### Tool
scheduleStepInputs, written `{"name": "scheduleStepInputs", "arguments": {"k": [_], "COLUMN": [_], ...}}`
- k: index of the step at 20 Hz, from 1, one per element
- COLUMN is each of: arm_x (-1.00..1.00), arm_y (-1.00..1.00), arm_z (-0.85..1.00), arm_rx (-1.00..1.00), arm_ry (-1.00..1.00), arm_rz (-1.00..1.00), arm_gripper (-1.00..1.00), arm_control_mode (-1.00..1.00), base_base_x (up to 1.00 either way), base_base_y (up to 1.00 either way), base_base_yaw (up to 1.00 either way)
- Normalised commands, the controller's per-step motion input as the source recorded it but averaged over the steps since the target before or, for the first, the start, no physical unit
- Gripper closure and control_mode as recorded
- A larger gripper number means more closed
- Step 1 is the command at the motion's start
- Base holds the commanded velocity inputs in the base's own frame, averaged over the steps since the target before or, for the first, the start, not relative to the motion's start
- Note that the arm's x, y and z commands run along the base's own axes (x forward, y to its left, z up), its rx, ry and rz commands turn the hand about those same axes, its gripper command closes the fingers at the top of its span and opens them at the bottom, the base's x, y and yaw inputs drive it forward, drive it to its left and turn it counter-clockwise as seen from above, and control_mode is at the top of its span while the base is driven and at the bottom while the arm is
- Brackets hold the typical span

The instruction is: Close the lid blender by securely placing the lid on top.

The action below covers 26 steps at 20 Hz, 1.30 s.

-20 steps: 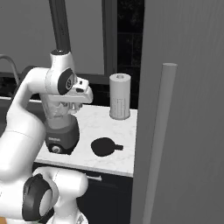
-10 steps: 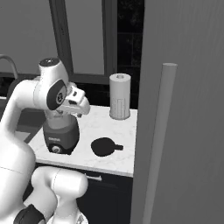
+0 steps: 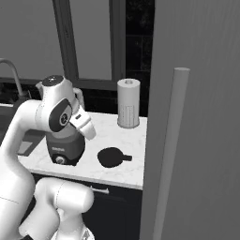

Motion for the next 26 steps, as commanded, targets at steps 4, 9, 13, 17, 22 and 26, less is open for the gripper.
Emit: {"name": "scheduleStepInputs", "arguments": {"k": [4, 9, 13, 17, 22, 26], "arm_x": [-0.02, 0.0, 0.01, 0.08, 0.14, 0.28], "arm_y": [-0.43, -0.51, -0.5, -0.19, -0.04, -0.11], "arm_z": [-0.17, -0.23, -0.38, -0.33, -0.31, -0.29], "arm_rx": [0.13, 0.1, 0.04, 0.0, 0.0, 0.02], "arm_ry": [0.0, 0.01, 0.03, 0.03, 0.04, 0.07], "arm_rz": [-0.48, -0.33, -0.22, -0.11, -0.03, 0.0], "arm_gripper": [-1.0, -1.0, -1.0, -1.0, -1.0, -1.0], "arm_control_mode": [-1.0, -1.0, -1.0, -1.0, -1.0, -1.0], "base_base_x": [0.0, 0.0, 0.0, 0.0, 0.0, 0.0], "base_base_y": [0.0, 0.0, 0.0, 0.0, 0.0, 0.0], "base_base_yaw": [0.0, 0.0, 0.0, 0.0, 0.0, 0.0]}}
